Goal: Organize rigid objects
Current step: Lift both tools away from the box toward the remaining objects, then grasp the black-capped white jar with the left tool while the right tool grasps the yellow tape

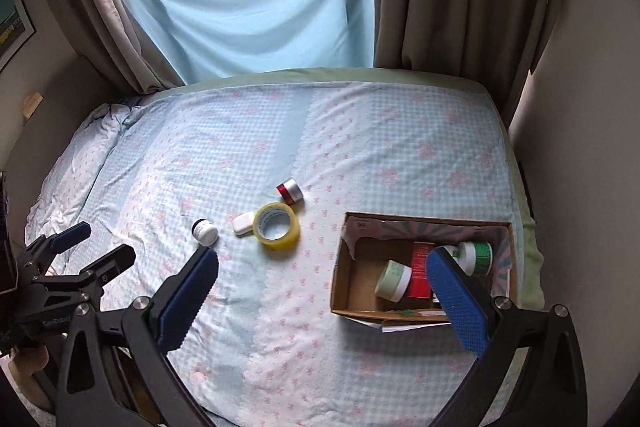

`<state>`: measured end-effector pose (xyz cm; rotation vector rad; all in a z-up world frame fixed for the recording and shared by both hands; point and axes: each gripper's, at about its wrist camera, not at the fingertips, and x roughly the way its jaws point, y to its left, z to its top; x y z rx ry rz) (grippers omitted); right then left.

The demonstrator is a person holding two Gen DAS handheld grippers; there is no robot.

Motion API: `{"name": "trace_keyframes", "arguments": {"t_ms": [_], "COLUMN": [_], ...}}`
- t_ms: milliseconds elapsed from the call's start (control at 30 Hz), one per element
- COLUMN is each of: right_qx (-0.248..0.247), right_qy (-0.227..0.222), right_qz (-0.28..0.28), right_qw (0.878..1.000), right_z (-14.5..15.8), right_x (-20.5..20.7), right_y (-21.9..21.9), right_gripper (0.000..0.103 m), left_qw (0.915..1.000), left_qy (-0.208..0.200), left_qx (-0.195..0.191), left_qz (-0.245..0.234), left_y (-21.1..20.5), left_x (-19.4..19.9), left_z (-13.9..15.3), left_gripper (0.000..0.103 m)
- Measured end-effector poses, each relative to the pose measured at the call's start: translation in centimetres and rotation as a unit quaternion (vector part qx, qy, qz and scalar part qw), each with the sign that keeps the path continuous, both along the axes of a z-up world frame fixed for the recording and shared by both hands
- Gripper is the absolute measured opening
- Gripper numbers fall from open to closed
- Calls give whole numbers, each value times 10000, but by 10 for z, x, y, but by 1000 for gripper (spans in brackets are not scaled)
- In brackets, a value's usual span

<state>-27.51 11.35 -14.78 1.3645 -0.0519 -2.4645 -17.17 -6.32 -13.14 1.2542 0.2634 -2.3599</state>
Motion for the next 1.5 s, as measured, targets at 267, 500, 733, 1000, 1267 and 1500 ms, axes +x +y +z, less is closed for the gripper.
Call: {"name": "trace_keyframes", "arguments": {"t_ms": [267, 500, 733, 1000, 1267, 1500], "right_qx": [-392, -233, -104, 81, -95, -208], "right_qy": [14, -38, -138, -287, -478, -482], "right_qz": [-388, -927, -1105, -1259, -1641, -2075], "right_qw": [9985, 9954, 9937, 9916, 9852, 9768], "right_z": [-12, -42, -85, -152, -239, -300], "right_x": [16, 14, 6, -17, -46, -72], "right_y": [-75, -124, -161, -184, -197, -193], "right_gripper": [103, 103, 103, 103, 103, 103], "left_qw": [9998, 9973, 9927, 9902, 9909, 9914], "left_qy": [-58, -267, -280, -330, -256, -191], "left_qx": [121, 176, 105, 501, 564, 597], "left_qz": [-163, -666, -1169, -1261, -1198, -1149], "left_y": [-88, -146, -175, -200, -216, -221], "left_x": [49, 50, 35, 8, -13, -29], "left_z": [-14, -58, -112, -188, -266, -313], "left_gripper": [103, 103, 103, 103, 100, 96]}}
